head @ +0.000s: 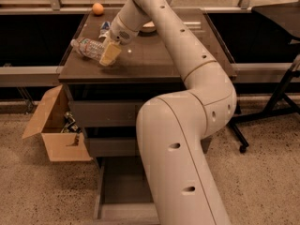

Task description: Place water bottle into bottom drawer

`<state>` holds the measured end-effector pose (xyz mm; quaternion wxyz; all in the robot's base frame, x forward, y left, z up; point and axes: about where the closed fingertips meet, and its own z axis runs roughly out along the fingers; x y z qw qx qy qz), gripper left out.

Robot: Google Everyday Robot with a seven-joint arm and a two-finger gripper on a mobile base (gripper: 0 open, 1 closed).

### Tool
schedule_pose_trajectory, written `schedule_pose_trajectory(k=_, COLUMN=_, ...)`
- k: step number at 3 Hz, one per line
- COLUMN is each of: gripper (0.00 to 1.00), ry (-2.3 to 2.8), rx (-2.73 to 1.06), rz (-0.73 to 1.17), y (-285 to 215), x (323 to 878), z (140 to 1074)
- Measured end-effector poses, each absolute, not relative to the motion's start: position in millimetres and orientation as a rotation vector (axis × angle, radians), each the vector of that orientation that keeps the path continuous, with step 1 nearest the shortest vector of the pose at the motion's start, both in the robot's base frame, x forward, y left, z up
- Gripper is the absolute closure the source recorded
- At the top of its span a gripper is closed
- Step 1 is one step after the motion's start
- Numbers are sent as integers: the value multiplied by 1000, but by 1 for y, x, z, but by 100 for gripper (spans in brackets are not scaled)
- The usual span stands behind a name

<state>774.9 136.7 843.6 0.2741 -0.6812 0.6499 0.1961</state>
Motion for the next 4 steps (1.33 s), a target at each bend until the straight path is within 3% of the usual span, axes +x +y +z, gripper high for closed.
schedule_pose_trajectory(k=1, gripper=92, ry=1713, rx=-1826, rz=523, y=137, x=774, z=855)
schedule_pose_trajectory(k=2, gripper=100, ry=1658, rx=-1784, rz=480, y=114, x=770, z=890)
schedule_pose_trajectory(k=4, gripper=100, ry=1517, rx=-1749, rz=542, y=44, x=690, z=949)
